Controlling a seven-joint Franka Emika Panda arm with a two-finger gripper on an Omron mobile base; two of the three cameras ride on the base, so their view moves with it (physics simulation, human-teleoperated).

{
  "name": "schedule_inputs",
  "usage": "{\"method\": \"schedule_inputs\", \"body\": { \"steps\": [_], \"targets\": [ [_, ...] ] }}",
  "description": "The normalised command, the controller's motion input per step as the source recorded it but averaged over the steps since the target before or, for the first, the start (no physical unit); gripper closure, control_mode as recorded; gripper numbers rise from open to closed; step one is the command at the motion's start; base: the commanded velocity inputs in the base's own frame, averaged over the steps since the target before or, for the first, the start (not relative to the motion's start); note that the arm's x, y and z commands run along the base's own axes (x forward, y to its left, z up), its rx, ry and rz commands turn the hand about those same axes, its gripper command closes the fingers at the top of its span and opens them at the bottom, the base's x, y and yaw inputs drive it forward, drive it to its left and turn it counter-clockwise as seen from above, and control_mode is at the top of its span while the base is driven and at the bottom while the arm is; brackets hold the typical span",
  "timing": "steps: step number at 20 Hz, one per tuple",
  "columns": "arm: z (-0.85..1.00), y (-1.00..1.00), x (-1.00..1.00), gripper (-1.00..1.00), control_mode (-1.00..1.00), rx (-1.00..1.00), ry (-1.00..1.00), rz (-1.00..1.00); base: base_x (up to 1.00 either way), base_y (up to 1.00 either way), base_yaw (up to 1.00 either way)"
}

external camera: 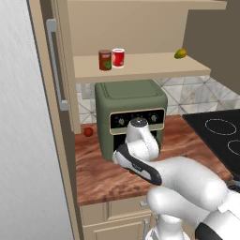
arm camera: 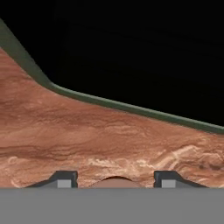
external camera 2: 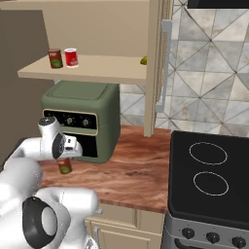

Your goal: Pick the cans from the counter and place them in their designated side in the cabinet.

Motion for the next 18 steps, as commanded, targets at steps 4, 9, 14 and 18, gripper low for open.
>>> {"method": "schedule_inputs", "body": {
  "steps": [4, 9, 14, 18],
  "targets": [
    [0.48, -0.11, -0.36, 1.0, -1.0, 0.0, -0.15, 0.0, 0.0, 0.0, 0.0],
    [0.51, -0.12, -0.32, 1.0, -1.0, 0.02, -0.11, 0.01, 0.0, 0.0, 0.0],
    [0.53, -0.13, -0.27, 1.0, -1.0, 0.04, -0.07, 0.01, 0.0, 0.0, 0.0],
    [0.49, -0.09, -0.25, 1.0, -1.0, 0.04, -0.07, 0.0, 0.0, 0.0, 0.0]
  ]
}}
